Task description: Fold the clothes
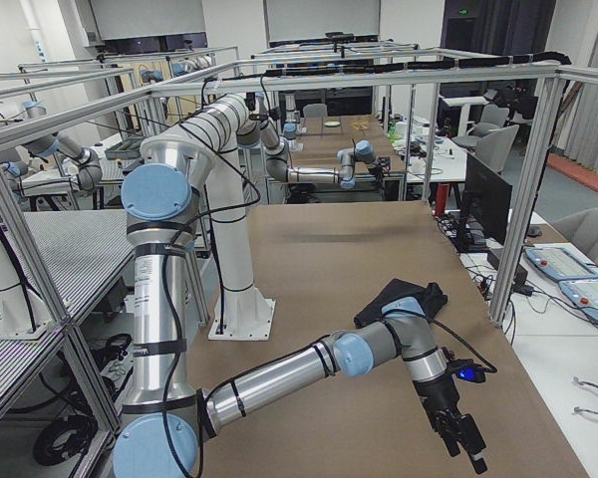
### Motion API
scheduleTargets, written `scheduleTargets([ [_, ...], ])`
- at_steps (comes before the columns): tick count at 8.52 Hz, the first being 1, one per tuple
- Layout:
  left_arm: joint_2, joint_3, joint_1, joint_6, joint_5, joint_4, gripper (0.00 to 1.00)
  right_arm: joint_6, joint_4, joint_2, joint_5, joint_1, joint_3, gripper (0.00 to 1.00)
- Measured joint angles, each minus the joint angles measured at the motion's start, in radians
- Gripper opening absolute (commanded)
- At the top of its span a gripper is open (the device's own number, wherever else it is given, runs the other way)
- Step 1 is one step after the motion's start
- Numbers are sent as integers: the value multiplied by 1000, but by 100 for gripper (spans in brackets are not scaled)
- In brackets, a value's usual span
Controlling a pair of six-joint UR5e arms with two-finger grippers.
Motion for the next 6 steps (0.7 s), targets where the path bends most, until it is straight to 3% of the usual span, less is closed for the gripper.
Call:
scheduleTargets([
  [2,71,-21,-71,87,28,-1,94,-166,9,-65,-31,113,11,94],
  [4,151,-86,-119,106,53,-24,94,-209,29,-138,-89,145,37,94],
  [6,156,-191,-156,107,61,89,94,-208,34,-158,-102,150,52,94],
])
